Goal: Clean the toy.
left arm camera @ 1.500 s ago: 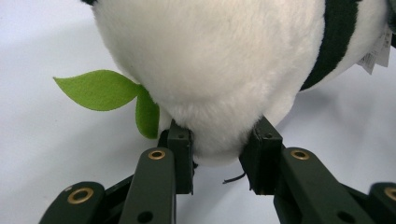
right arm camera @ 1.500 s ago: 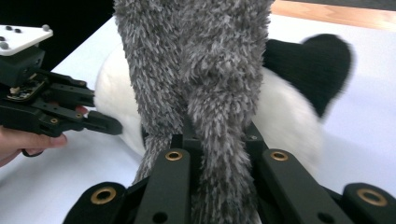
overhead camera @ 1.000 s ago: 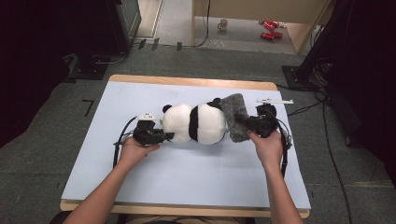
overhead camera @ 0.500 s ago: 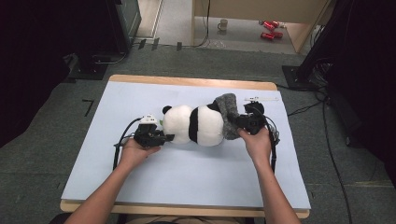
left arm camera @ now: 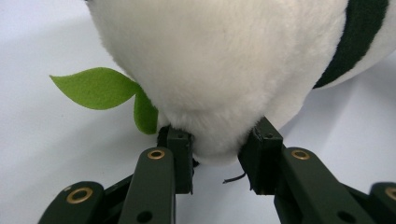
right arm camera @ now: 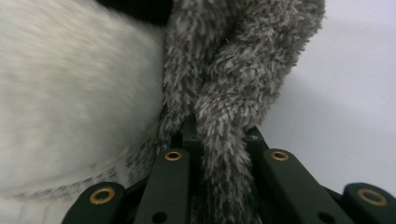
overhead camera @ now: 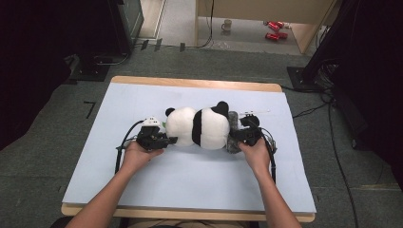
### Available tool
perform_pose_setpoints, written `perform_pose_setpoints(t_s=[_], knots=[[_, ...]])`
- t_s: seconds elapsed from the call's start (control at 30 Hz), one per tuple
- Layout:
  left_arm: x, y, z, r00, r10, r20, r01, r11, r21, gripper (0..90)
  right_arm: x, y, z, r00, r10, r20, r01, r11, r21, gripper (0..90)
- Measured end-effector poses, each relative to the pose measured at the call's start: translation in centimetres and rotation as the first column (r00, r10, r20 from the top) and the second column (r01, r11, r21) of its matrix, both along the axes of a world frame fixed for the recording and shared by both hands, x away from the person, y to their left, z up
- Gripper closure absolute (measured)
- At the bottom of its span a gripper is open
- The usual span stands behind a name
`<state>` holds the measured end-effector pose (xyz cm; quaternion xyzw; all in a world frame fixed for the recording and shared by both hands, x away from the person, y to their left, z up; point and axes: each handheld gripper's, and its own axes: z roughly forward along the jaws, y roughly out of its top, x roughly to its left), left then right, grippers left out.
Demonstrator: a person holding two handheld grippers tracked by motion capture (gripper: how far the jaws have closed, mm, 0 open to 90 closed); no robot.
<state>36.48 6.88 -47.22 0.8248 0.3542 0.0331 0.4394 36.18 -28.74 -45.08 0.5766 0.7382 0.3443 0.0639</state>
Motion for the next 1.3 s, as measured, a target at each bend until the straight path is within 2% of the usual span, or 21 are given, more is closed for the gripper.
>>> perform_pose_setpoints(t_s=[0.13, 0.27, 0.4, 0.63, 0.7, 0.87, 1.03, 1.13, 1.2, 1.3], knots=[[0.0, 0.0, 0.0, 1.0000, -0.004, 0.001, 0.004, 1.0000, -0.002, 67.9, 0.0, -0.3, -0.4, 1.0000, 0.001, -0.006, -0.001, 1.000, 0.016, 79.1], [0.1, 0.0, 0.0, 1.0000, -0.005, -0.003, 0.005, 1.0000, -0.007, 67.8, 0.0, -0.6, -0.9, 0.9993, -0.007, -0.036, 0.007, 1.000, -0.006, 79.1], [0.2, 0.1, -0.1, 0.9999, -0.002, -0.011, 0.002, 0.9999, -0.013, 67.8, 0.0, -1.6, -0.3, 0.9992, -0.024, -0.032, 0.024, 1.000, 0.011, 79.0], [0.1, 0.1, -0.1, 0.9999, -0.001, -0.011, 0.001, 0.9999, -0.013, 67.7, -0.5, -3.4, 2.5, 0.9964, -0.072, 0.044, 0.071, 0.997, 0.033, 79.0], [0.1, 0.1, -0.1, 0.9999, -0.001, -0.010, 0.001, 0.9999, -0.012, 67.7, -0.8, -4.0, 3.5, 0.9934, -0.093, 0.067, 0.089, 0.994, 0.062, 79.0], [0.1, 0.0, -0.1, 1.0000, 0.000, -0.009, 0.000, 0.9999, -0.011, 67.7, -1.5, -4.8, 6.1, 0.9850, -0.108, 0.134, 0.094, 0.990, 0.109, 78.9], [0.1, 0.0, -0.1, 1.0000, 0.003, -0.005, -0.003, 0.9999, -0.011, 67.7, -1.8, -3.3, 7.6, 0.9822, -0.062, 0.177, 0.037, 0.990, 0.139, 78.8], [0.0, 0.0, -0.1, 1.0000, 0.003, -0.005, -0.003, 0.9999, -0.011, 67.7, -1.7, -1.7, 7.5, 0.9842, -0.020, 0.176, -0.001, 0.993, 0.115, 78.8], [0.0, 0.0, -0.1, 1.0000, 0.001, -0.003, -0.001, 1.0000, -0.008, 67.8, -1.5, -0.6, 7.0, 0.9858, 0.001, 0.168, -0.014, 0.997, 0.079, 78.8], [0.0, 0.0, -0.1, 1.0000, 0.003, -0.004, -0.003, 1.0000, -0.009, 67.7, -1.3, 0.1, 6.1, 0.9852, 0.004, 0.172, -0.011, 0.999, 0.042, 78.9]])
